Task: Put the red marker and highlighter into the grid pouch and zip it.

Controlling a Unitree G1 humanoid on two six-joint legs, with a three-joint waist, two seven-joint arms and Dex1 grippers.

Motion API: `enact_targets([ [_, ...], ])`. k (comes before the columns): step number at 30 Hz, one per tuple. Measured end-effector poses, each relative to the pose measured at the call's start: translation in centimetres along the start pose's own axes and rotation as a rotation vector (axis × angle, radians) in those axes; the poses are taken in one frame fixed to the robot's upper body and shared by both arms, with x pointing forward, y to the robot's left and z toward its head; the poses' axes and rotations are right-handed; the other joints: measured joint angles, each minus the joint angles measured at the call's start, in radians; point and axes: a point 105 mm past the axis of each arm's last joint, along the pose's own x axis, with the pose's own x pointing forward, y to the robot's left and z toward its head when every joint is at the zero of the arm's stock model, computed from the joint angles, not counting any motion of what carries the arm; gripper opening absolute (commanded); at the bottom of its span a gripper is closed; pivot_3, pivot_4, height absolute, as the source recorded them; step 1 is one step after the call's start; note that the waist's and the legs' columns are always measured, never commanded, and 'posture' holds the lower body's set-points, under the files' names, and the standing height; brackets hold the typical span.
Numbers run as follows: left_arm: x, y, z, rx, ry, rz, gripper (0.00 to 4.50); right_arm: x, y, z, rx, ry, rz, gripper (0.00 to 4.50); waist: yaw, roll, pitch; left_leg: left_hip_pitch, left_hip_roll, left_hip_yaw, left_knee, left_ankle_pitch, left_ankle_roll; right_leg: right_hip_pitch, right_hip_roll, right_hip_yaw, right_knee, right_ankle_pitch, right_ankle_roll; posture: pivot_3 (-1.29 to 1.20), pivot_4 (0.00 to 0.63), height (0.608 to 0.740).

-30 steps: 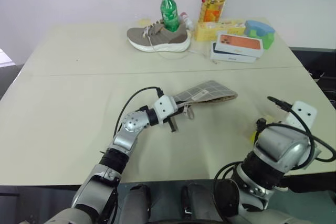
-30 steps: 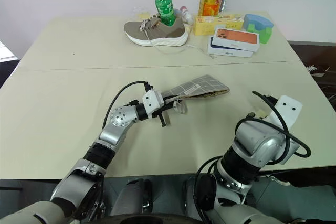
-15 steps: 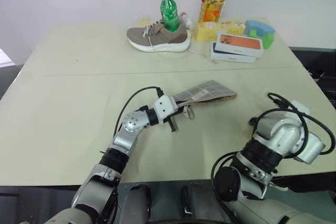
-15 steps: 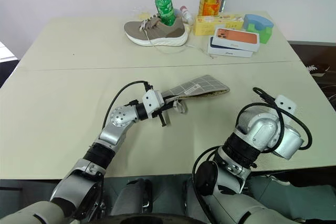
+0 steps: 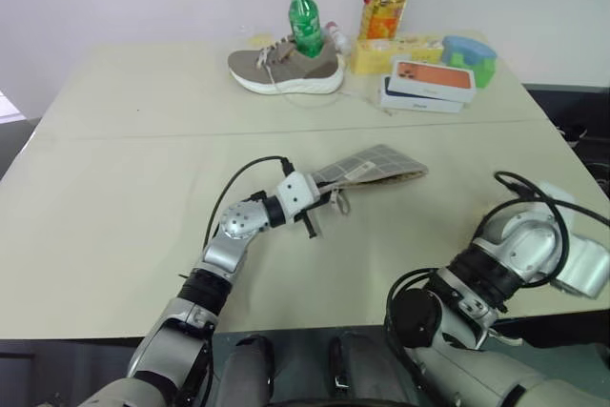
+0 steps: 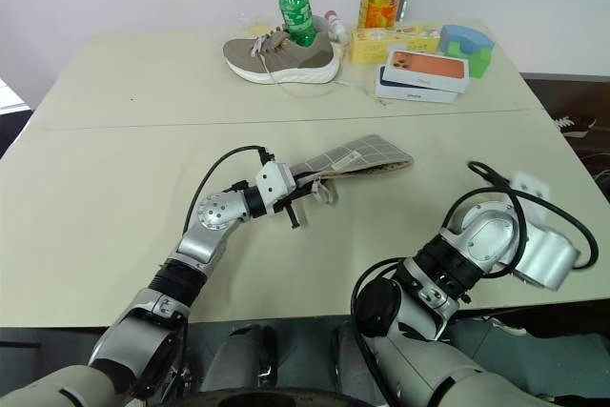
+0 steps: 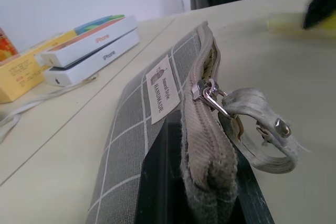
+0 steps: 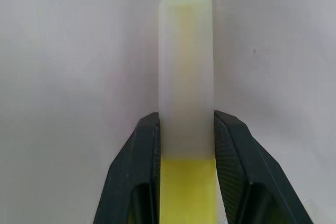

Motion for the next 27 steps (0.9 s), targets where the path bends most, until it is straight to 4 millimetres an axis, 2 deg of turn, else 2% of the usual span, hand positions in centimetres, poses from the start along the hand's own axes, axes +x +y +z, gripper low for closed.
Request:
enact_targets([
  [1, 0.0, 0.4, 0.1, 0.002, -0.003, 0.015, 0.00, -0.4, 1.4, 1.3, -0.209, -0.084, 0.041, 0.85, 0.001, -0.001, 0.000, 0.001, 0.000, -0.002, -0.001, 0.000, 0.000, 0.001, 0.001, -0.001, -0.001, 0.000, 0.000, 0.00, 0.150, 0.740],
  [3, -0.1, 1.3, 0.5, 0.012, -0.010, 0.044, 0.00, -0.3, 3.2, 1.5, -0.537, -0.160, 0.100, 0.85, 0.007, -0.001, 0.000, 0.000, 0.000, -0.003, -0.001, 0.000, 0.000, 0.001, 0.002, -0.001, -0.002, 0.000, 0.000, 0.00, 0.150, 0.740],
  [5, -0.7, 2.4, 0.5, 0.031, 0.003, 0.071, 0.00, -0.3, 4.0, 1.7, -0.878, -0.231, 0.136, 0.85, 0.012, -0.002, 0.000, -0.001, -0.001, -0.001, 0.000, 0.000, 0.000, 0.001, -0.001, 0.000, -0.003, 0.000, 0.001, 0.00, 0.150, 0.740],
  [6, -1.3, 3.1, 0.3, 0.038, 0.017, 0.092, 0.00, -0.7, 4.6, 2.0, -1.020, -0.287, 0.157, 0.85, 0.011, -0.002, 0.000, -0.001, -0.002, 0.000, 0.001, 0.000, 0.000, 0.001, -0.002, 0.001, -0.003, 0.000, 0.002, 0.00, 0.150, 0.740],
  [8, -1.9, 3.7, 0.2, 0.038, 0.023, 0.114, 0.00, -1.6, 5.5, 2.8, -1.175, -0.391, 0.185, 0.85, 0.007, -0.003, 0.001, 0.000, -0.002, 0.002, 0.001, 0.000, 0.000, 0.001, -0.002, 0.002, -0.003, 0.000, 0.003, 0.00, 0.150, 0.740],
  [12, -2.0, 3.7, 0.2, 0.023, 0.020, 0.113, 0.00, -2.2, 7.0, 4.1, -1.314, -0.527, 0.204, 0.85, 0.013, -0.004, 0.002, 0.000, -0.001, 0.001, 0.002, 0.000, 0.000, 0.002, -0.001, 0.002, -0.003, 0.000, 0.002, 0.00, 0.150, 0.740],
  [17, -2.6, 3.4, 0.5, 0.026, 0.012, 0.104, 0.00, -1.3, 6.7, 4.8, -1.413, -0.538, 0.196, 0.85, 0.015, -0.004, 0.002, 0.000, -0.001, 0.001, 0.001, 0.000, 0.000, 0.002, -0.001, 0.002, -0.003, 0.000, 0.002, 0.00, 0.150, 0.740],
  [27, -2.8, 2.7, 1.0, 0.015, 0.002, 0.088, 0.00, -0.6, 7.8, 4.4, -1.513, -0.561, 0.238, 0.85, 0.015, -0.004, 0.002, 0.000, -0.001, 0.001, 0.002, 0.000, 0.000, 0.002, -0.001, 0.002, -0.003, 0.000, 0.002, 0.00, 0.150, 0.740],
])
